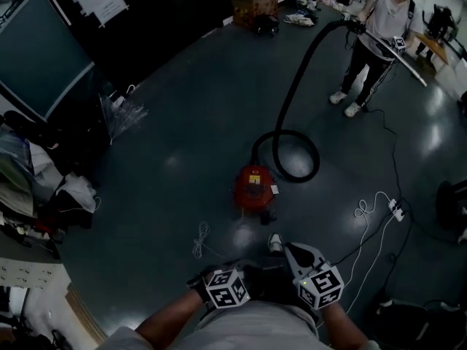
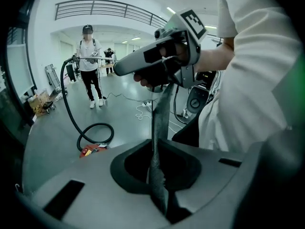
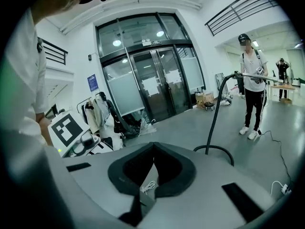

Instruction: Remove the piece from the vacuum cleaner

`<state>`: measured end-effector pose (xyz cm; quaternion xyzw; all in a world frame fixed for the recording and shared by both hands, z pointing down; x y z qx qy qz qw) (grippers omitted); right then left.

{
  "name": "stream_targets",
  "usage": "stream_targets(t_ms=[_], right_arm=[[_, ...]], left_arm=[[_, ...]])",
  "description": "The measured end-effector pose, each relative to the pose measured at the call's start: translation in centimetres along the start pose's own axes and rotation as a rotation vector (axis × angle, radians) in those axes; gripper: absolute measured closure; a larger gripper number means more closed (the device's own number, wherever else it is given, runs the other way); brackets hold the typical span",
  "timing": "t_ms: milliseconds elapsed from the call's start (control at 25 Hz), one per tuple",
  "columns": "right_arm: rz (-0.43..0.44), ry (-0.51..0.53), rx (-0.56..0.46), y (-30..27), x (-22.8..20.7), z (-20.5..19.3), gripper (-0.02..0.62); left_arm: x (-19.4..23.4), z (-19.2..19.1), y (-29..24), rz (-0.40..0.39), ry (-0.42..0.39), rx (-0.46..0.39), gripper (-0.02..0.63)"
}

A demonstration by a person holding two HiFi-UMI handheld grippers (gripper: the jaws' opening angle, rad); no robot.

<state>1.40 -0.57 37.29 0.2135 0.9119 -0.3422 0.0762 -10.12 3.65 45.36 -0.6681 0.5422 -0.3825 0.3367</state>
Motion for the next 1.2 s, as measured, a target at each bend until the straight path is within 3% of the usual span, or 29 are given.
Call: stream_targets(t_ms=[600, 1200], right_arm=[[-0.012, 0.131, -0.052, 3.2, 4.2, 3.3, 0.580], [-0.010, 0.176, -0.058, 2.8, 4.2, 4.5, 0.580]], left_arm=[[-1.6, 0.7, 3.9, 0.043, -0.044, -0.026, 0.578], [-0.4, 1.1, 4.6, 0.076, -0.051, -0.042, 0.578]])
Point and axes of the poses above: the fingertips, and each gripper's own axes: y backward along the fingers, x to its left, z out of its top, the point moved 4 cm from there along y, backward along the fingers, and after that the axes turned 10 degrees about x, right-handed, at the moved point
